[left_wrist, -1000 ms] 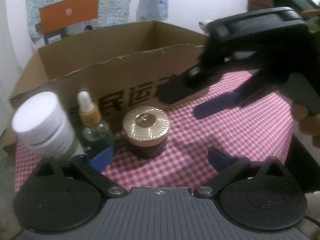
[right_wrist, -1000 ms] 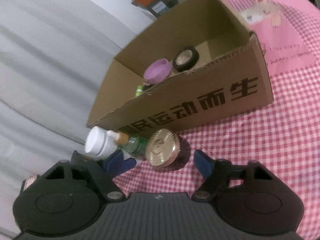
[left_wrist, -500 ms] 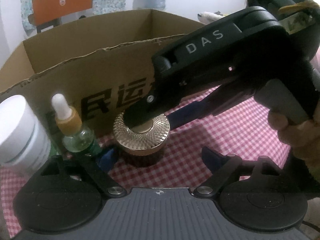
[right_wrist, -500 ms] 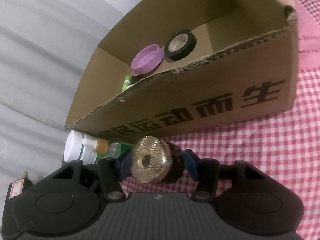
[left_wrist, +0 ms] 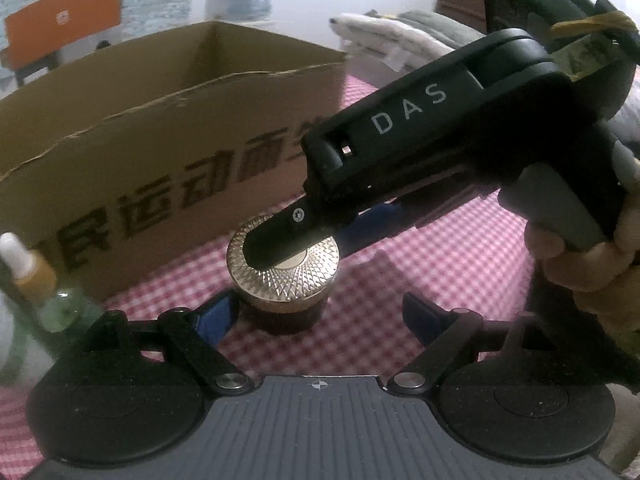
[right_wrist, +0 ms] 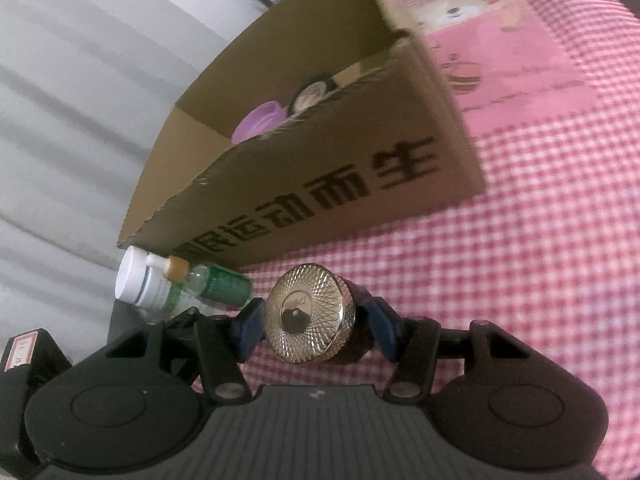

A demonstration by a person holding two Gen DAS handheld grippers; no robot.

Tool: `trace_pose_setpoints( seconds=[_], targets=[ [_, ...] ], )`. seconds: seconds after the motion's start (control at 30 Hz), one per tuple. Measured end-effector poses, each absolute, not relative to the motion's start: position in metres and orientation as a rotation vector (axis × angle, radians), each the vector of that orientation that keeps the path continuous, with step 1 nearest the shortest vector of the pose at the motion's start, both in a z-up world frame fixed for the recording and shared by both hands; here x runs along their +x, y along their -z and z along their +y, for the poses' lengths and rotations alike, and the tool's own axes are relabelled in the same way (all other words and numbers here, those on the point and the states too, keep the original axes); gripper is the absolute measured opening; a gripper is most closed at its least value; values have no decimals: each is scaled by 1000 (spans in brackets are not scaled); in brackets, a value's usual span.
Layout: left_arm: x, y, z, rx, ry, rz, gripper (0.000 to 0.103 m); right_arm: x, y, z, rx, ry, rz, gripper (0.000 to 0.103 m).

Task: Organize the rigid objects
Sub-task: 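Lift the gold-lidded jar with the right gripper and carry it over the box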

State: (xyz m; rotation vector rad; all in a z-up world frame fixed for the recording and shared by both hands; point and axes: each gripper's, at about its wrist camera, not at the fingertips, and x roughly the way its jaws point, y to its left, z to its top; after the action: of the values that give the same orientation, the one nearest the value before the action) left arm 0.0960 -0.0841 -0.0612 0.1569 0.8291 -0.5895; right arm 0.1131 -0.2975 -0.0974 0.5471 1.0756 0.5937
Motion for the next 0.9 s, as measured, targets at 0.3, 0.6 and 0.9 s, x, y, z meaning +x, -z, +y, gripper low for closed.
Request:
trace_pose_setpoints(
  seconds=[0.3, 0.6, 0.9],
  targets=[
    [99, 61, -94, 237, 538, 798, 85, 106, 99, -319, 600, -573, 1050, 60],
    [109, 68, -107, 289, 489, 800, 63, 106, 108, -321, 634, -572, 1067, 60],
    [116, 65, -109, 242, 482, 827, 56, 101, 108, -326, 637, -566, 1055, 57]
  ],
)
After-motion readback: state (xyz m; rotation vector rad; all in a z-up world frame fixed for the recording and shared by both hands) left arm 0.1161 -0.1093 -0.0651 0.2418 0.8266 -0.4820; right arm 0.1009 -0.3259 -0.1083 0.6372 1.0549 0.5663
